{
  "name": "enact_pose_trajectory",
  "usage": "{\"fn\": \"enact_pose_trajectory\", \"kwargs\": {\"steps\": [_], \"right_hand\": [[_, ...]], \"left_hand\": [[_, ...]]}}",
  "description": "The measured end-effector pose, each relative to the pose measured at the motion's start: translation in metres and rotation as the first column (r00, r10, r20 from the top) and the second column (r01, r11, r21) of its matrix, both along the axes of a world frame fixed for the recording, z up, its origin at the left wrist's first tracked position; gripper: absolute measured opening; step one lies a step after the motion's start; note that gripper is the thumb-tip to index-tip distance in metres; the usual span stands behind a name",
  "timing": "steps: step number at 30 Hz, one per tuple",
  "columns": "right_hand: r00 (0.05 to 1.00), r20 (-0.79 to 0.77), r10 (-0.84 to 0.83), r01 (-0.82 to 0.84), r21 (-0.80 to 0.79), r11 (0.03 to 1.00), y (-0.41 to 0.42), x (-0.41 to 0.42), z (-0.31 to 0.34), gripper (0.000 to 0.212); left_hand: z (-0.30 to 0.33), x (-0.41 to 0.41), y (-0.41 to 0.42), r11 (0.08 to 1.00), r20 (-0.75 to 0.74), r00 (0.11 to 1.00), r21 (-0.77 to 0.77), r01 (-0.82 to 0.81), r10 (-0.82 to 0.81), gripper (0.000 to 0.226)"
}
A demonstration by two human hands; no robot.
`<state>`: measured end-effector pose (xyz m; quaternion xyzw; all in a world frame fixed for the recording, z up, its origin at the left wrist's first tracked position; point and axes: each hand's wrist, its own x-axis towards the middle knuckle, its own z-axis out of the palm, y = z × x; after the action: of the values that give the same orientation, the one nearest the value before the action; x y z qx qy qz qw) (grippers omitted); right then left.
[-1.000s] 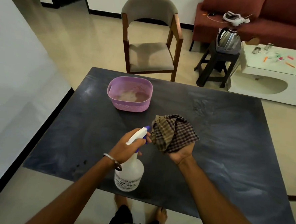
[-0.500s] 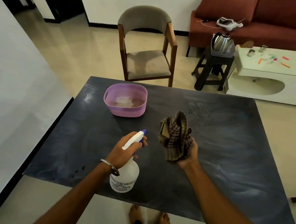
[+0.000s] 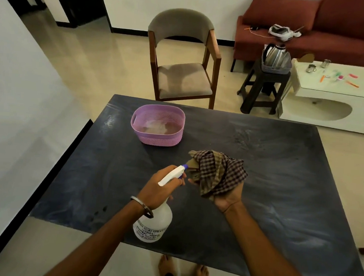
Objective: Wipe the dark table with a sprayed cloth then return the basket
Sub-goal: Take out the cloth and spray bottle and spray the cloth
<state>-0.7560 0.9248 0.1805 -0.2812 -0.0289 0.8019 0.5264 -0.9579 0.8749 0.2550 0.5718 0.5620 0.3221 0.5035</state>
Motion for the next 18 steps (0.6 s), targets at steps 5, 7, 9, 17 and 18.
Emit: {"fn": "enact_pose_trajectory", "kwargs": {"steps": [5,7,9,17,18], "right_hand": [[0.99,0.139,-0.038,0.058,-0.142,0.988,0.004,-0.009,-0.003,0.073],[0.983,0.179,-0.031,0.063,-0.177,0.982,0.008,-0.011,-0.004,0.076],[0.986,0.169,-0.015,0.044,-0.169,0.985,0.01,-0.011,-0.004,0.079],[0.979,0.205,0.003,0.035,-0.183,0.982,0.011,-0.012,0.0,0.081],[0.978,0.21,0.003,0.038,-0.191,0.981,0.011,-0.012,0.003,0.081]], "left_hand": [[-0.006,-0.001,0.007,0.999,-0.112,0.993,-0.032,0.026,-0.03,0.029],[-0.006,-0.001,0.007,0.999,-0.16,0.986,-0.002,0.045,-0.045,0.021],[-0.004,0.0,0.006,0.998,-0.174,0.983,-0.006,0.06,-0.06,0.018],[-0.005,0.002,0.004,0.993,-0.092,0.996,-0.114,-0.012,0.001,0.023],[-0.004,0.0,0.004,0.996,-0.087,0.996,-0.093,0.003,-0.011,0.022]]}}
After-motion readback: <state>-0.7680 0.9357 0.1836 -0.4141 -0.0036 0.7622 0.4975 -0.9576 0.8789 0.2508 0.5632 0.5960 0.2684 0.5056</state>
